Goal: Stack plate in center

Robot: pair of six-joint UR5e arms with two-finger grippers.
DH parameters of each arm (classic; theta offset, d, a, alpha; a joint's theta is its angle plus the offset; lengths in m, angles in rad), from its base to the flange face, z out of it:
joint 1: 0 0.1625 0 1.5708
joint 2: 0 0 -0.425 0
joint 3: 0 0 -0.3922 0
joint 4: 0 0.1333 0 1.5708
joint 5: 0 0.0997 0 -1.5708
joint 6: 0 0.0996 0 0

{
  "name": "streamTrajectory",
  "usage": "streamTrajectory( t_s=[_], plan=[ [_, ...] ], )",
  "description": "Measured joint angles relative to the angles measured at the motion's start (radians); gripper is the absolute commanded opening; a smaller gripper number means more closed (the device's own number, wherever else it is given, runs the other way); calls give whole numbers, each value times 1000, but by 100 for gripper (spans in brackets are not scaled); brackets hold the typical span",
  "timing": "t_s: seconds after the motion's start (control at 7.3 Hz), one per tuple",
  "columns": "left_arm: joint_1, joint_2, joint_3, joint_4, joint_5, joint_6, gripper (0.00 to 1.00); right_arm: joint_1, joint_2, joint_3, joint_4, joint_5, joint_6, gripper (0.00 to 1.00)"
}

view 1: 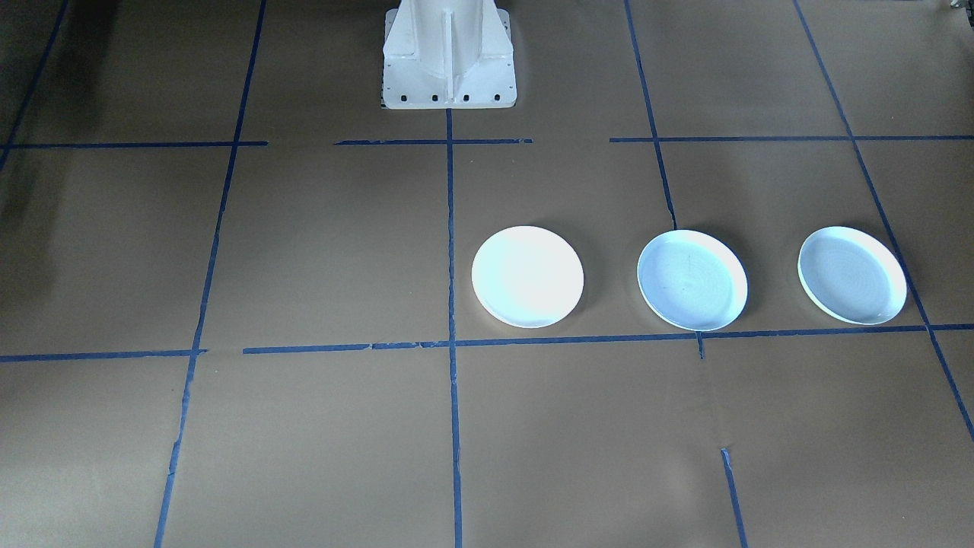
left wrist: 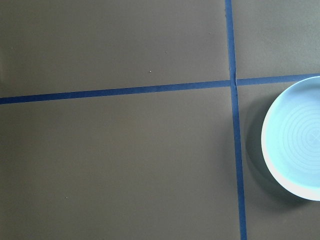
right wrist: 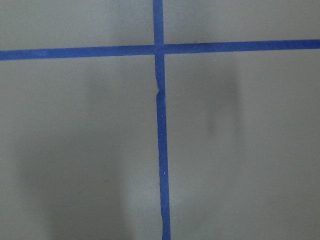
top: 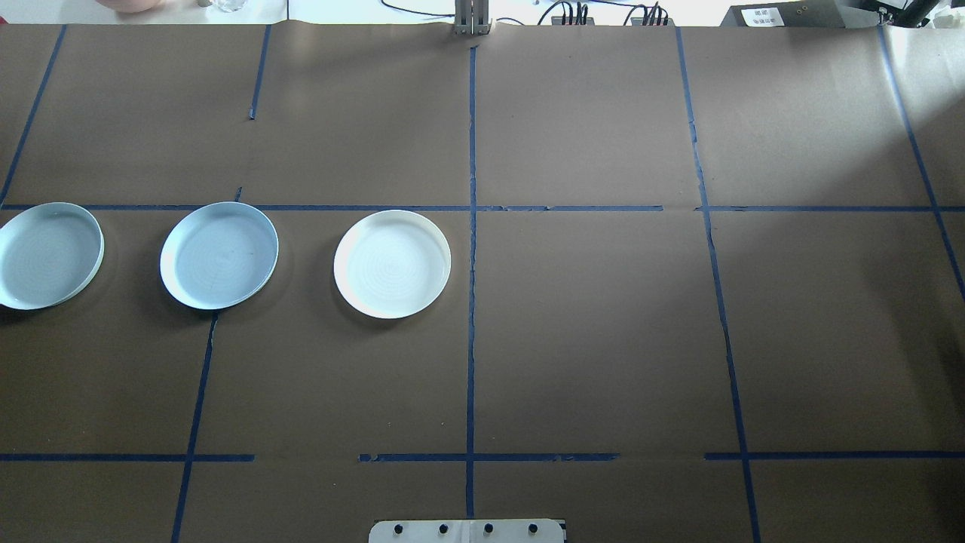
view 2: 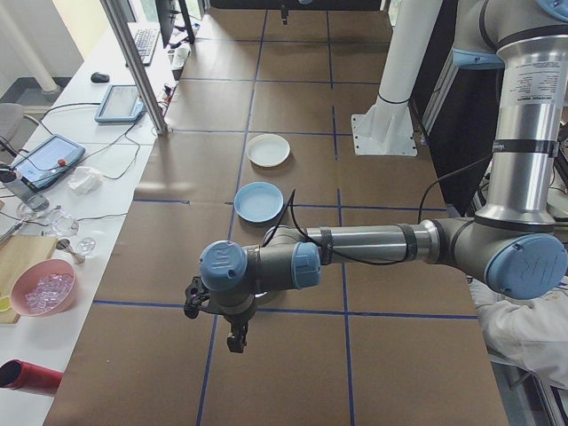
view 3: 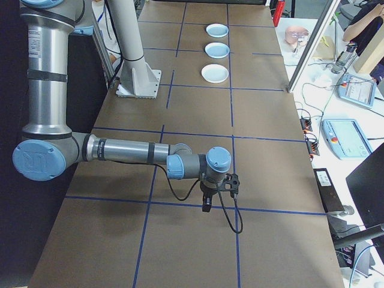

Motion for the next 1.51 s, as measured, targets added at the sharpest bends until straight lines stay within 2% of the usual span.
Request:
streamTrajectory(
  t_s=[0.41, 0.82, 0.96, 1.1, 1.23, 1.51],
  plan=[
    [6, 0, 2, -1, 8, -13, 100, 0, 0, 0, 0, 0, 0, 100],
    [10, -2, 9, -59, 5, -20, 100, 0, 0, 0, 1, 0, 0, 100],
    [16, -3, 33, -93, -38, -22, 100, 0, 0, 0, 1, 0, 0, 100],
    [30, -6, 81, -129, -111, -22, 100, 0, 0, 0, 1, 0, 0, 100],
    [51, -12, 149, -203, -163, -23, 100, 0, 0, 0, 0, 0, 0, 100],
    [110, -33, 277, -392, -200, -85, 100, 0, 0, 0, 0, 0, 0, 100]
  ],
)
